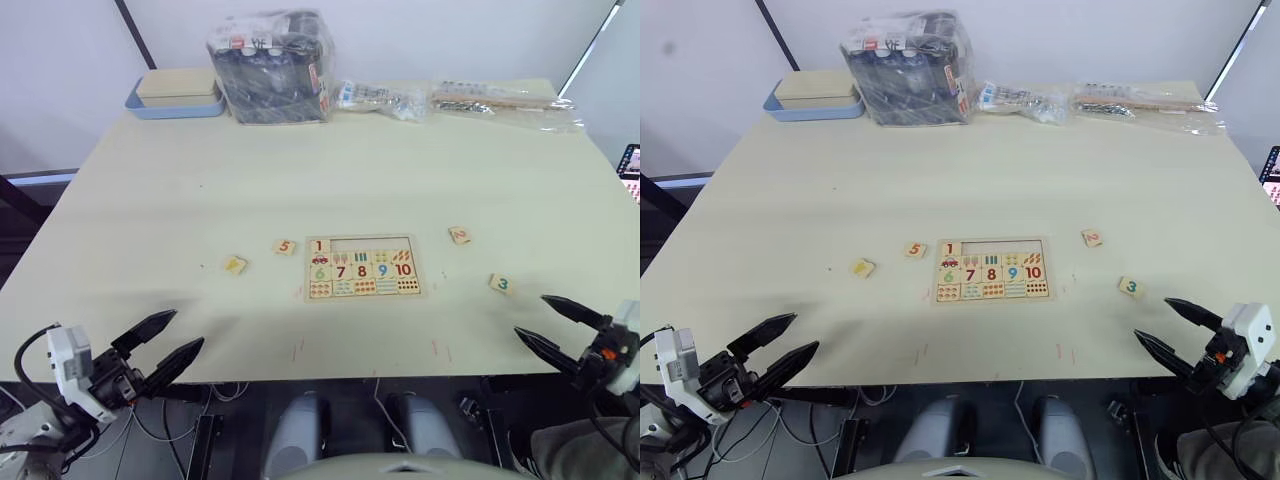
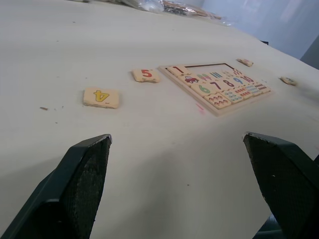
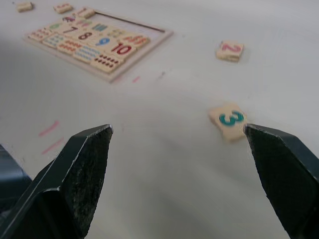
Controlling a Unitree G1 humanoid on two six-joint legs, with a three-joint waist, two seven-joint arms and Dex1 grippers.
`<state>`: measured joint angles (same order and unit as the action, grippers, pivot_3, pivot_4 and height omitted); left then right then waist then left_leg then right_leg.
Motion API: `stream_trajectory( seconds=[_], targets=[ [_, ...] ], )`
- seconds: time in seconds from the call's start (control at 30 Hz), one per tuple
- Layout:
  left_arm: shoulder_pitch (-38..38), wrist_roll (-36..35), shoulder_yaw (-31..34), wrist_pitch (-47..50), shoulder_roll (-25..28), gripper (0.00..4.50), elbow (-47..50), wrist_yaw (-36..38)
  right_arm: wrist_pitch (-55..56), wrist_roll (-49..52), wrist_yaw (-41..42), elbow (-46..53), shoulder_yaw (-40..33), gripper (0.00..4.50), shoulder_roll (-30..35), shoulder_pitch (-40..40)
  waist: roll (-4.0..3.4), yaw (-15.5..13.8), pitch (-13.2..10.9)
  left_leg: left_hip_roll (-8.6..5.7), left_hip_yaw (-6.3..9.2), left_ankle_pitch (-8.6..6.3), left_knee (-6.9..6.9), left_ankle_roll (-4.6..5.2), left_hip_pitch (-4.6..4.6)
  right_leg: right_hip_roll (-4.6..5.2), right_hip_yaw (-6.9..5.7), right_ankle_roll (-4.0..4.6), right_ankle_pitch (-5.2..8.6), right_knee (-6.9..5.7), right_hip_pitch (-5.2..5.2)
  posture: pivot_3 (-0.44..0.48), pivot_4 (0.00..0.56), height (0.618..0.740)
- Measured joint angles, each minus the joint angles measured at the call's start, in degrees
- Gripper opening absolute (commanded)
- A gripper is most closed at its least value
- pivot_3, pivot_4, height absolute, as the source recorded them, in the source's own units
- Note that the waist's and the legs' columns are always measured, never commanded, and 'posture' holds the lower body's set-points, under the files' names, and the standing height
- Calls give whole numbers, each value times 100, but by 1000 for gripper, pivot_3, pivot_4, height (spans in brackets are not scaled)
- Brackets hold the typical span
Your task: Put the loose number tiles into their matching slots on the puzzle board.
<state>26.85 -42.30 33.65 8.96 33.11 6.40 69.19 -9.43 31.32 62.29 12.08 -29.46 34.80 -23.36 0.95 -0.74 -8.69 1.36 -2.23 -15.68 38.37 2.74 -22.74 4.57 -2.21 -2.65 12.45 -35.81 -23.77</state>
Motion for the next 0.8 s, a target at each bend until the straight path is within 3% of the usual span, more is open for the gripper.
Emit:
stream_trajectory(
  seconds=[0.53,0.67,0.8],
  targets=[
    [-143,1,-10,-19,120,4500,-40,112,94,30,26,-206,-84,4411,146,21,1,-5,1,0,-1,0,0,0,0,3,3,1,0,0,0,0,150,740],
    [-196,-11,-40,47,147,4500,23,115,-94,69,-49,-190,-38,4411,312,275,2,-6,2,0,-1,0,1,0,1,1,2,5,-3,0,0,0,150,740],
    [-193,-55,-71,66,243,4500,241,327,-621,-16,-671,22,328,4411,385,870,3,12,1,0,-6,0,2,0,2,-1,6,22,-14,-1,-1,0,150,740]
  ],
)
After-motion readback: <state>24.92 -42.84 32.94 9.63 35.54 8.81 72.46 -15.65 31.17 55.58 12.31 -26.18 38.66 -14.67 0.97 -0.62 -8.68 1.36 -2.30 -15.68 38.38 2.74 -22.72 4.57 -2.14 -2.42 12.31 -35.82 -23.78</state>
